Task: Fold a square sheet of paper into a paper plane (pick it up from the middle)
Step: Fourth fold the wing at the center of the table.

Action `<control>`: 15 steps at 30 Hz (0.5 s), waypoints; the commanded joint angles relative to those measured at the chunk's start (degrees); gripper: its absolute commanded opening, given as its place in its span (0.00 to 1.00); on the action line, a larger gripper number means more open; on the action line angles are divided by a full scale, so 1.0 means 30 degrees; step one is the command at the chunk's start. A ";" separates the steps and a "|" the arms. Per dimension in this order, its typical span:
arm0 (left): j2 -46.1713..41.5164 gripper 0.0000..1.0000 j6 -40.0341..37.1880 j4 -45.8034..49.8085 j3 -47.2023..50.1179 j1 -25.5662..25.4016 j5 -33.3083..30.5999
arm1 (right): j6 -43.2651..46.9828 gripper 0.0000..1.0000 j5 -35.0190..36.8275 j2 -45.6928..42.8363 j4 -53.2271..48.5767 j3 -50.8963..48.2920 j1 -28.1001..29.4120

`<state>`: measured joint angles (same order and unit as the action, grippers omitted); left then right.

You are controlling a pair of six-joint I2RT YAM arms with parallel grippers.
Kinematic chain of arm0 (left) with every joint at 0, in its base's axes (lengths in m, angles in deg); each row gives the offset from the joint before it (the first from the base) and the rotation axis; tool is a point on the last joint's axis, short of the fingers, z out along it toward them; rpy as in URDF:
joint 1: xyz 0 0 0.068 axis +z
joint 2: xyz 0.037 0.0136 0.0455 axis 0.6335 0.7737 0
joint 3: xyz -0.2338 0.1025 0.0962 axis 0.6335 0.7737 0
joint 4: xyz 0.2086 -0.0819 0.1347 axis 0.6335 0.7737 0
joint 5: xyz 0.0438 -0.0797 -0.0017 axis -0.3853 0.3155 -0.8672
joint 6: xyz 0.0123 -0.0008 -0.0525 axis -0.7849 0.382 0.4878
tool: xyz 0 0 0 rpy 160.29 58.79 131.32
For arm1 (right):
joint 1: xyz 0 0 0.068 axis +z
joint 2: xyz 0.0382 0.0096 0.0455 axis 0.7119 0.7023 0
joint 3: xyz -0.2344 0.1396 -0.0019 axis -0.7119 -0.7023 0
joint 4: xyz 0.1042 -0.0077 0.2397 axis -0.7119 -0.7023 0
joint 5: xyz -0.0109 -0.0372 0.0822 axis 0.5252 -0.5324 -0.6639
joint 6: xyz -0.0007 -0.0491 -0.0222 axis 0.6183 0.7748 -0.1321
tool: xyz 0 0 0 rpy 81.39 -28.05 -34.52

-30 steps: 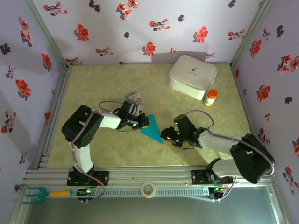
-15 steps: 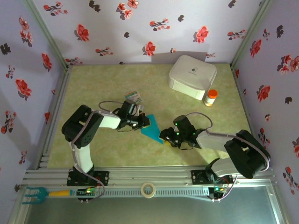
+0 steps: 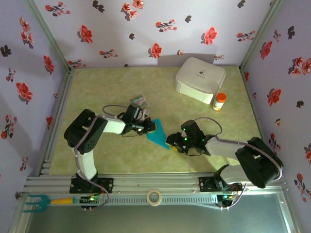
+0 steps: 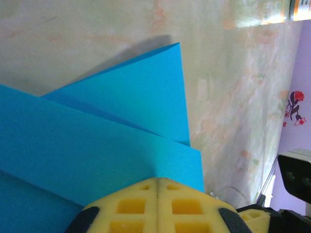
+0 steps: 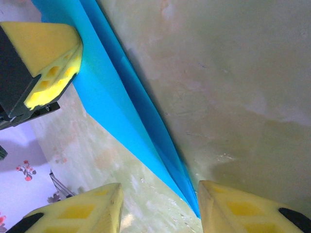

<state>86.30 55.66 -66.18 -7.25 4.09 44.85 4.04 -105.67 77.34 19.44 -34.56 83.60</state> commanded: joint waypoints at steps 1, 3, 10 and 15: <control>0.0287 0.00 -0.0053 0.1102 0.0139 0.0256 -0.0450 | -0.0632 0.44 -0.0600 0.0341 0.0719 -0.0375 -0.0112; 0.0274 0.00 -0.0024 0.1100 0.0148 0.0283 -0.0450 | -0.0546 0.43 -0.0597 0.0428 0.0411 -0.0345 -0.0112; 0.0219 0.00 -0.0031 0.1071 0.0125 0.0286 -0.0421 | -0.0128 0.43 -0.0203 -0.0076 -0.0806 -0.0556 -0.0112; 0.0289 0.00 0.0013 0.1042 0.0108 0.0287 -0.0436 | -0.0022 0.41 -0.0650 -0.0266 -0.0500 -0.0521 -0.0112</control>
<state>86.30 55.66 -66.18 -7.25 4.13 44.87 3.72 -106.74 77.60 18.80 -35.39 83.60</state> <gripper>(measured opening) 0.046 0.415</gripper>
